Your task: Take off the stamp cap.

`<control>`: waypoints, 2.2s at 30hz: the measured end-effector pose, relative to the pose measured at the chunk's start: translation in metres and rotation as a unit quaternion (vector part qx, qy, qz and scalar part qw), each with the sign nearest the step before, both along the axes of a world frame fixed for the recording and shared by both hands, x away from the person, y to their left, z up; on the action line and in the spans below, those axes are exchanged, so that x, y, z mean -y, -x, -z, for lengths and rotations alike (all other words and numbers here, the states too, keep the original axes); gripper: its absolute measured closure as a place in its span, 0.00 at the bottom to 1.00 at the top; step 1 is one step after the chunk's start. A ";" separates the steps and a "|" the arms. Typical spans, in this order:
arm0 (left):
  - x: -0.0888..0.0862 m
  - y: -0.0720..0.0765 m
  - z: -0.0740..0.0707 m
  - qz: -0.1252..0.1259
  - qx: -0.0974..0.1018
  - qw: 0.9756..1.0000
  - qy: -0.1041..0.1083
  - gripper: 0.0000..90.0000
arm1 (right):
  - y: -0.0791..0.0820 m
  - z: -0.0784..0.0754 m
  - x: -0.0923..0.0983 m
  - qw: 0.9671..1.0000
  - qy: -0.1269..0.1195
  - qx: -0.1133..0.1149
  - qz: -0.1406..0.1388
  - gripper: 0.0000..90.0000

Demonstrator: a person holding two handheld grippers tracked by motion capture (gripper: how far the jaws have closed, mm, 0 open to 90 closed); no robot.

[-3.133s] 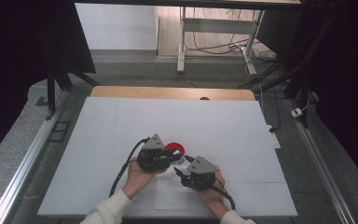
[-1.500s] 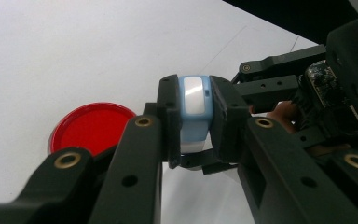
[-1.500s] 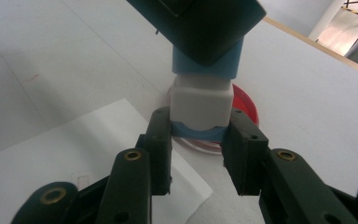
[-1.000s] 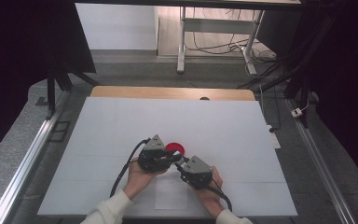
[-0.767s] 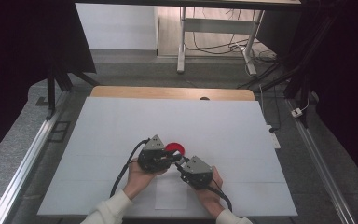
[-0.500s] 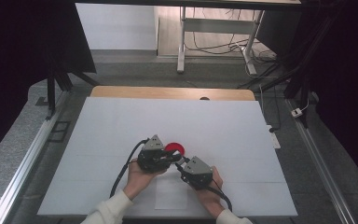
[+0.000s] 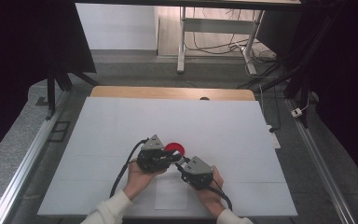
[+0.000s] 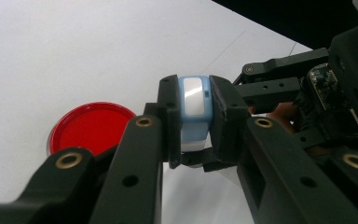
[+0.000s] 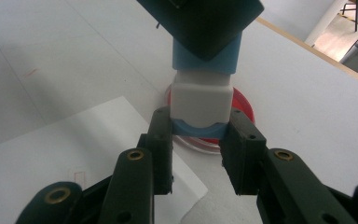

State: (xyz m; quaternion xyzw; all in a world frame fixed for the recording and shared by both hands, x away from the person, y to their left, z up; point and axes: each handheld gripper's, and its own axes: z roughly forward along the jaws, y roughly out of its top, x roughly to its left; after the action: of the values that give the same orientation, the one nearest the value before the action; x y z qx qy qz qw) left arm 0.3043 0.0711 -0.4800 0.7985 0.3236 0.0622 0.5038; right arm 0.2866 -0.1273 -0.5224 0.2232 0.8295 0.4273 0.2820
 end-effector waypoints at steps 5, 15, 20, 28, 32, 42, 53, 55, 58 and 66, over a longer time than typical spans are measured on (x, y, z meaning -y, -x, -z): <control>0.000 0.000 0.000 0.000 -0.001 1.000 0.001 0.84 | 0.000 0.001 0.000 1.000 -0.008 0.000 -0.002 0.72; -0.001 -0.001 0.001 0.000 -0.006 1.000 0.003 0.84 | -0.002 0.000 0.001 1.000 0.005 -0.003 -0.013 0.72; -0.002 -0.001 0.001 0.001 -0.008 1.000 0.008 0.84 | 0.000 0.000 0.001 1.000 -0.006 -0.001 -0.003 0.73; -0.002 -0.001 0.000 0.001 -0.008 1.000 0.009 0.84 | 0.002 0.001 0.001 1.000 -0.017 -0.005 0.008 0.73; -0.002 -0.001 0.000 0.003 -0.009 1.000 0.011 0.84 | 0.001 -0.001 0.002 1.000 -0.004 0.003 -0.002 0.73; -0.002 -0.001 0.000 0.004 -0.011 1.000 0.016 0.84 | 0.001 -0.002 0.003 1.000 0.002 0.009 -0.005 0.73; -0.002 -0.002 0.000 0.007 -0.014 1.000 0.017 0.84 | 0.003 -0.001 0.003 1.000 -0.004 0.007 -0.002 0.73; -0.002 -0.002 0.000 0.006 -0.014 1.000 0.018 0.84 | 0.003 -0.001 0.003 1.000 0.007 0.014 -0.007 0.73; -0.003 -0.002 0.000 0.007 -0.016 1.000 0.020 0.84 | 0.004 -0.002 0.003 0.999 0.028 0.028 -0.013 0.73; -0.016 -0.003 -0.007 -0.022 0.002 0.999 0.034 0.84 | -0.002 0.003 0.009 1.000 0.000 -0.013 0.003 0.73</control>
State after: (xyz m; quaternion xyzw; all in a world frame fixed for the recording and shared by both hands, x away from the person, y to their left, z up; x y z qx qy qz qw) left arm 0.3072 0.0875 -0.4725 0.7735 0.3417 0.0637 0.5299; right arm 0.2883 -0.1359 -0.5259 0.2316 0.8325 0.4234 0.2722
